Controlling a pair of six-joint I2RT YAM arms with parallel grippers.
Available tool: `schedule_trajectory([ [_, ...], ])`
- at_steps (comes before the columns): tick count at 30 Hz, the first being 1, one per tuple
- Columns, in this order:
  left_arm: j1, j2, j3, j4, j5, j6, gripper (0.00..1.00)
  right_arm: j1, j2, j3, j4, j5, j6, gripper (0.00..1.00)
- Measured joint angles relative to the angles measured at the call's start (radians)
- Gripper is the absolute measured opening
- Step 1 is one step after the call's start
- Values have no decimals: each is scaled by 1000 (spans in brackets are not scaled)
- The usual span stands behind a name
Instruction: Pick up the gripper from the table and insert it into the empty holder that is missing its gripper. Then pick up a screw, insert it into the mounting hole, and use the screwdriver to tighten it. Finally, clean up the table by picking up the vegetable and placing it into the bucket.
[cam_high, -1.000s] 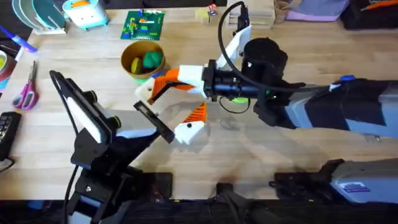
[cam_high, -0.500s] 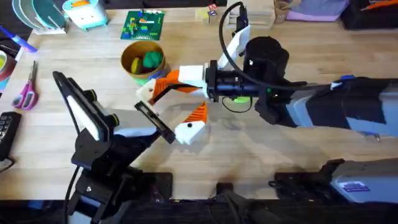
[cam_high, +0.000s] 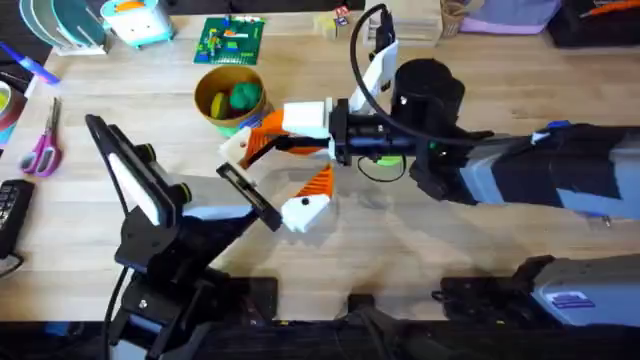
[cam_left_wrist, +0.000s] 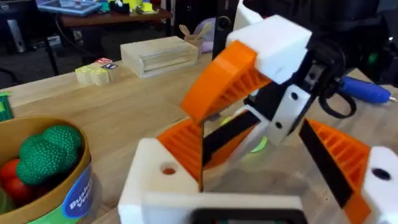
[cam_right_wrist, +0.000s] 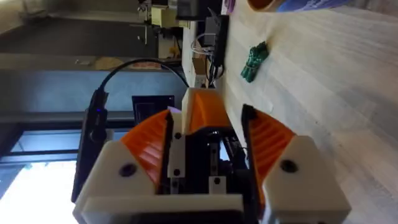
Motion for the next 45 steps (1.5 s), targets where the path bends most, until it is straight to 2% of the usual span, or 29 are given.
schedule_trajectory([
  [1,0,0,0,0,0,0,991,-3,0,0,0,-1,0,692],
  [5,0,0,0,0,0,0,991,-18,0,0,0,-7,-8,910],
  [12,0,0,0,0,28,0,991,-98,0,0,-6,-8,-83,955],
  [20,0,0,0,0,162,0,991,-252,0,1,-53,-12,-185,991],
  [22,0,0,0,-1,194,0,991,-282,-4,7,-148,-14,-234,992],
  [25,0,0,0,-2,226,0,991,-325,-35,25,-374,-15,-345,992],
  [29,-1,0,0,-4,245,0,991,-375,-118,84,-674,-2,-523,992],
  [32,-1,0,0,-4,254,0,991,-385,-208,155,-898,50,-687,992],
  [36,-1,0,0,-4,256,0,991,-374,-326,266,-1197,162,-919,993],
  [39,-1,0,0,-4,256,0,991,-341,-395,313,-1393,288,-1080,994],
  [45,-1,0,0,-4,256,0,991,-229,-389,317,-1615,484,-1261,994],
])
